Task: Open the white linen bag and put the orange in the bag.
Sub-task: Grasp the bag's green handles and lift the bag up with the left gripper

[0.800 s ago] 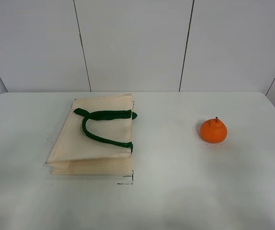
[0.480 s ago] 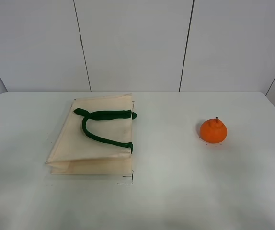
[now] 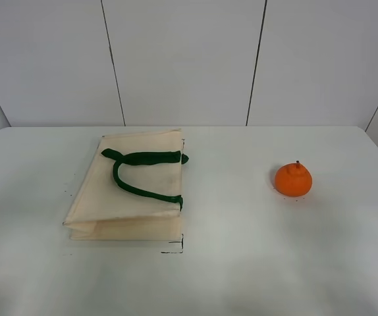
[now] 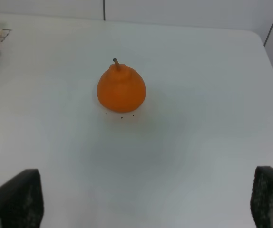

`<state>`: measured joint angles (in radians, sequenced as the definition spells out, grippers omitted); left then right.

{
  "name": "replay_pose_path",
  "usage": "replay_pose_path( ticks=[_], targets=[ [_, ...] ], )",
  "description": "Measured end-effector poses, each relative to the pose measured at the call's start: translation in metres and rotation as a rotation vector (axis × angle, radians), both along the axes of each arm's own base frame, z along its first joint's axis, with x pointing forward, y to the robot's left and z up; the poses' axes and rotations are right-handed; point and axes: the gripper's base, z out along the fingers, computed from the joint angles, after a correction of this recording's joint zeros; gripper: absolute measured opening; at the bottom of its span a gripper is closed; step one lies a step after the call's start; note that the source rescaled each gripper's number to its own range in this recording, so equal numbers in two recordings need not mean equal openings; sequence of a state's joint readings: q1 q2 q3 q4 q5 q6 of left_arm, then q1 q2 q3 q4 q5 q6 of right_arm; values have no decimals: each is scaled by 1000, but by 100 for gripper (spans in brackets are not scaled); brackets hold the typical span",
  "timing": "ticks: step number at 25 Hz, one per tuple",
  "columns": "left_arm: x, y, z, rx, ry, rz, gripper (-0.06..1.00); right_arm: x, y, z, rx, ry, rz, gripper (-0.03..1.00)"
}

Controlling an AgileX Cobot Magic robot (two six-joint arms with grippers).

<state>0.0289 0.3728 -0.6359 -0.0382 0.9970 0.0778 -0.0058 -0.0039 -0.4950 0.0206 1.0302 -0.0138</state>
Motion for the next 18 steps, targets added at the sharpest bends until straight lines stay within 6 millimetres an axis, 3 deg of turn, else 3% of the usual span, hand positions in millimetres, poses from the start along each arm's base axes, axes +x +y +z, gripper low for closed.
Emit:
replay_pose_path(
  ticks=[4, 9, 14, 18],
  targets=[
    [52, 2, 25, 0, 50, 4, 99, 0, 0, 0, 0, 0, 0, 100],
    [141, 4, 34, -5, 194, 5, 99, 0, 0, 0, 0, 0, 0, 100],
    [237, 7, 16, -18, 340, 18, 99, 0, 0, 0, 0, 0, 0, 100],
    [294, 6, -13, -58, 461, 69, 99, 0, 0, 0, 0, 0, 0, 100]
  ],
)
